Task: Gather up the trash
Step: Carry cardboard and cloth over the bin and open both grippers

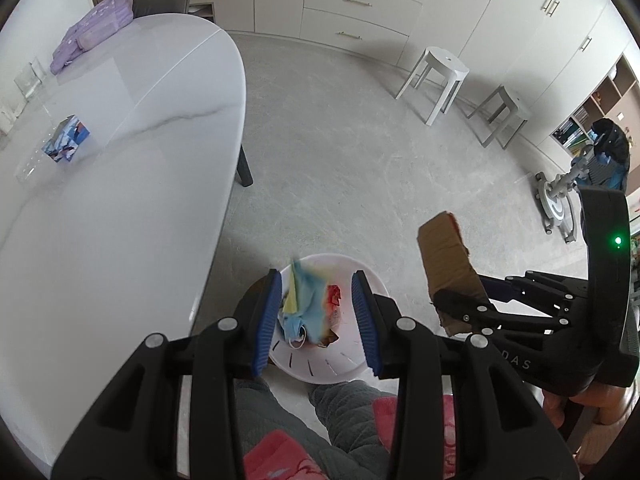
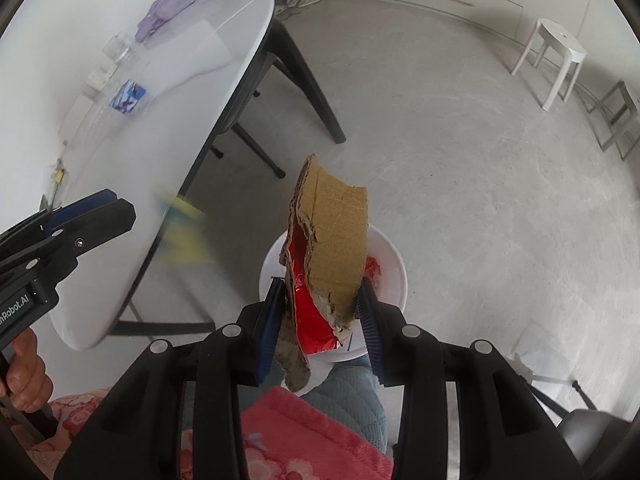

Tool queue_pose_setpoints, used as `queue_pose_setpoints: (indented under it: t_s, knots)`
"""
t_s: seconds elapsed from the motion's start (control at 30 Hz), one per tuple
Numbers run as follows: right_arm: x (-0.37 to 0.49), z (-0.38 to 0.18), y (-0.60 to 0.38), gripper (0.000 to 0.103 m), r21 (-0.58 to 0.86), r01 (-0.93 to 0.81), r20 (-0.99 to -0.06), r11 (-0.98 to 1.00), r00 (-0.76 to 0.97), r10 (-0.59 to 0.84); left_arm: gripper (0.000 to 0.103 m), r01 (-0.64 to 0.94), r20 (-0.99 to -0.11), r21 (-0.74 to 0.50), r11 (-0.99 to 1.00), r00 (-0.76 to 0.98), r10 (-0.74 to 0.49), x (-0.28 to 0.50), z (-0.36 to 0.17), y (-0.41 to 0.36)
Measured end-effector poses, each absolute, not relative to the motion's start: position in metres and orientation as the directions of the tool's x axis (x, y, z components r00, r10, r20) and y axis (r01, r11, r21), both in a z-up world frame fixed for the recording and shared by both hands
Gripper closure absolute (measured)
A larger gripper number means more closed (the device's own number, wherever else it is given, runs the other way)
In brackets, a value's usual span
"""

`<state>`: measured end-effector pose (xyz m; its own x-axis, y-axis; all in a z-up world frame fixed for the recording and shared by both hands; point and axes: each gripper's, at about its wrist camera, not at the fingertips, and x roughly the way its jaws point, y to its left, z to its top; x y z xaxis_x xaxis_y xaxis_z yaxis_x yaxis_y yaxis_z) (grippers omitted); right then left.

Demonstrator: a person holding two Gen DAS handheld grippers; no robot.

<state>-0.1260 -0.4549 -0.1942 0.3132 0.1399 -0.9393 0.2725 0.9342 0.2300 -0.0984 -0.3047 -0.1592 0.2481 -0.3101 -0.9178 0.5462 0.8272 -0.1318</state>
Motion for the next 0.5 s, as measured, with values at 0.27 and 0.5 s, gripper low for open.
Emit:
queue_pose_setpoints:
  t_s: [0.27, 0.5]
  knots:
    - [-0.129, -0.199, -0.450, 0.064, 0.243, 0.203, -0.938, 0.949, 0.298, 0.176, 0.067, 0.518, -0.919, -0.110, 0.848, 0.271, -0.285, -0.112, -0.157, -0.310]
    - [-0.136, -0.200, -0.451, 0.039, 0.231, 0.209, -0.943, 0.950, 0.287, 0.166, 0.067, 0.519, -0.921, -0.104, 0.849, 0.273, -0.280, -0.117, -0.157, -0.313]
